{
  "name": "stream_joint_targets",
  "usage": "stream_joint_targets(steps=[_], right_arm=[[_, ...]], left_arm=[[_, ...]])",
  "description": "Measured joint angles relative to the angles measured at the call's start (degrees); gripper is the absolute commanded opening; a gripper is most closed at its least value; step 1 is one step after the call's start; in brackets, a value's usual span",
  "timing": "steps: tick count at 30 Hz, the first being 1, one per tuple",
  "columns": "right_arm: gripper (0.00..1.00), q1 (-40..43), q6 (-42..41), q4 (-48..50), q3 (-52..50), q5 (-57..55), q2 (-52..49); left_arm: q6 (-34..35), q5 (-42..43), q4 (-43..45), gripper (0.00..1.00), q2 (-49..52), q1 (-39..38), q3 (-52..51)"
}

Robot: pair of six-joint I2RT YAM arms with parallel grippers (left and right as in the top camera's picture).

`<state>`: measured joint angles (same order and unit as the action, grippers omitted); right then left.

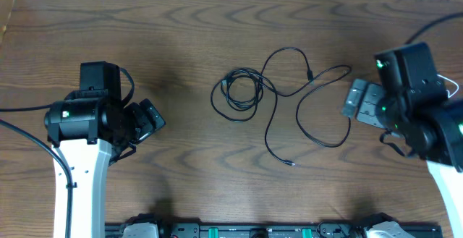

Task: Untangle cables

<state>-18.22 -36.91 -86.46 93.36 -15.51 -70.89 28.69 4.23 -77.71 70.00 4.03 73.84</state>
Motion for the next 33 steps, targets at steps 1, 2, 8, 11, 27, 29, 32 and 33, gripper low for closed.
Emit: stream_joint_targets(steps=[1, 2, 8, 11, 27, 29, 32, 33], right_arm=[[0.99, 0.0, -0.63, -0.02, -0.02, -1.16, 0.46], [0.99, 0.0, -1.42, -0.02, -0.04, -2.43, 0.74], [0.99, 3.54, -4.02, 0.83, -3.67, -6.8, 0.7], [0.99, 10.95, -4.61, 3.21, -6.93, -8.79, 0.37], [0.99, 40.09, -5.03, 3.04, -10.67, 0.26, -1.01], [0.99, 40.09, -5.03, 3.04, -10.67, 0.7, -1.05], [0.99, 40.11, -5.03, 3.04, -10.67, 0.96, -1.09], [0.99, 40.11, -5.03, 3.04, -10.67, 0.98, -1.09]], left_arm=[[0.0, 0.0, 0.0, 0.99, 0.0, 0.0, 0.0], [0.02, -0.02, -0.02, 0.99, 0.0, 0.0, 0.0], [0.02, 0.0, -0.02, 1.0, 0.0, 0.0, 0.0], [0.02, -0.02, -0.02, 0.99, 0.0, 0.0, 0.0], [0.0, 0.0, -0.02, 1.0, 0.0, 0.0, 0.0], [0.0, 0.0, -0.02, 1.0, 0.0, 0.0, 0.0], [0.02, -0.02, -0.02, 0.99, 0.0, 0.0, 0.0], [0.02, 0.0, -0.02, 0.99, 0.0, 0.0, 0.0]])
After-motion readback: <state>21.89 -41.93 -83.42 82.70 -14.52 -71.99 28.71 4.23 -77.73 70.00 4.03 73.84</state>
